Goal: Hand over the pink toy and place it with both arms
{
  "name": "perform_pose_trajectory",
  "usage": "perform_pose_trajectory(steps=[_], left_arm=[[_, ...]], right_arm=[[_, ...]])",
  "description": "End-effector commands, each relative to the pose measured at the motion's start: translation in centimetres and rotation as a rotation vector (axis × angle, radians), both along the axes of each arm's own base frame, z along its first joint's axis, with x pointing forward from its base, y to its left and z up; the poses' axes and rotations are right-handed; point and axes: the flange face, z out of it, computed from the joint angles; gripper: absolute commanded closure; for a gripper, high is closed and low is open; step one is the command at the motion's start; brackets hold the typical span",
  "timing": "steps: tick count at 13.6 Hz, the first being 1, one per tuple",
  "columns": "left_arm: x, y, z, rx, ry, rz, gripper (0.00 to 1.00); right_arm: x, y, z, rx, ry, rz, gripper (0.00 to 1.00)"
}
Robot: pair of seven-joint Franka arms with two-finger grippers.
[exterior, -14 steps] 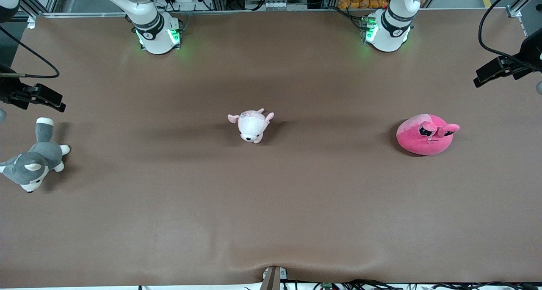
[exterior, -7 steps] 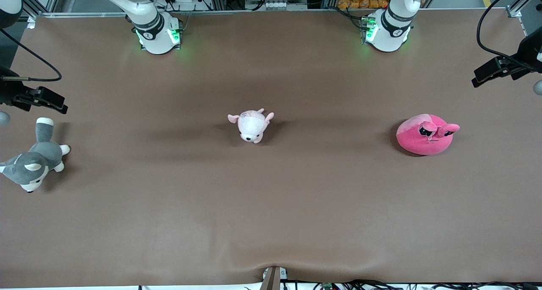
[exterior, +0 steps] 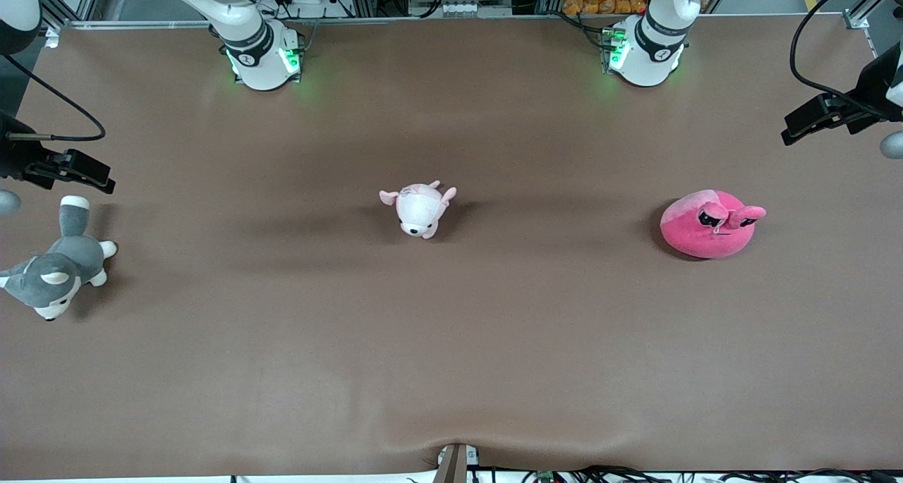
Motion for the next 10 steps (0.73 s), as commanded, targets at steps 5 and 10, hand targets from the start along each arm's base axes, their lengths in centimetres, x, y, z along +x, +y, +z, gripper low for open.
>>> perform_pose_trajectory(steps=[5,10], left_arm=[[0.15,0.38,0.96,0.006,-0.014,0.024,0.00],[0.26,1.09,0.83,0.007,-0.018,0.106,0.00]], right_arm=[[-0.01,0.30,-0.01,0.000,-0.004,0.001,0.00],[0.13,0.30,-0.19,0.000,-0.003,0.000,0.00]])
